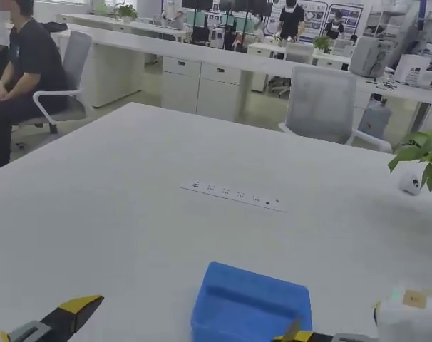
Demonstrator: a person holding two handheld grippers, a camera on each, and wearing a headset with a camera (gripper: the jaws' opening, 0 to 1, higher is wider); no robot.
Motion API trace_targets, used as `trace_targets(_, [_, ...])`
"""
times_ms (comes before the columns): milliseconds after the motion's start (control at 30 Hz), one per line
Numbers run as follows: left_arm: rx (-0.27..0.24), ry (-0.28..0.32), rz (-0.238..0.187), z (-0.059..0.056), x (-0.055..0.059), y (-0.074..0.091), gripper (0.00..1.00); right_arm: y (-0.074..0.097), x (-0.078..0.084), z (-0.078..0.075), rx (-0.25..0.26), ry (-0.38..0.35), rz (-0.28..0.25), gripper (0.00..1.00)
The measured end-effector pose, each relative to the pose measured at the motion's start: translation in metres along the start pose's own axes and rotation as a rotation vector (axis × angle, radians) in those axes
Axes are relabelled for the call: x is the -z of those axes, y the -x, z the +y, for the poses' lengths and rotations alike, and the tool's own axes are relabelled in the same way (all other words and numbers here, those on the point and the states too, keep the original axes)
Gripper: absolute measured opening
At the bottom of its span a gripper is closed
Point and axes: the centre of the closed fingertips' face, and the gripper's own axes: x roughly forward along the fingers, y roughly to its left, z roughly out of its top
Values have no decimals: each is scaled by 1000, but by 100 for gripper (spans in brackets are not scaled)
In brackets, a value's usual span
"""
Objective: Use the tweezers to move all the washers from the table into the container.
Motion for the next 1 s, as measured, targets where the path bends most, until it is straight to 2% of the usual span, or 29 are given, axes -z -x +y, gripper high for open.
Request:
trace_targets(133, [-1, -18, -6, -1, -1, -1, 99, 4, -8, -20, 41, -34, -37, 1])
trace_targets(267, [4, 25, -25, 1, -3, 1, 98, 4, -15, -43, 87, -111, -93, 1])
trace_targets(333, [-3, 38, -28, 3, -4, 1, 97, 2, -13, -59, 133, -94, -99, 2])
trace_targets(400, [-15, 58, -40, 6, -5, 2, 97, -4, -4, -70, 140, -103, -74, 2])
trace_targets(433, [-19, 76, -53, 8, -7, 3, 97, -7, -2, -74, 142, -119, -78, 2])
trace_targets(533, [-24, 102, -41, 9, -5, 3, 96, -14, 2, -84, 155, -127, -66, 2])
trace_targets(667, [-17, 71, -16, 4, -2, 1, 94, -22, 9, -95, 172, -120, -34, 2])
trace_targets(767, [-11, 48, -5, 2, -1, 0, 93, -28, 14, -98, 177, -111, -9, 2])
trace_targets(867, [-9, 64, -8, 2, -1, 1, 93, -30, 19, -100, 180, -97, 12, 2])
trace_targets(1000, [-19, 66, -13, 5, -2, 2, 92, -30, 19, -99, 174, -101, 13, 2])
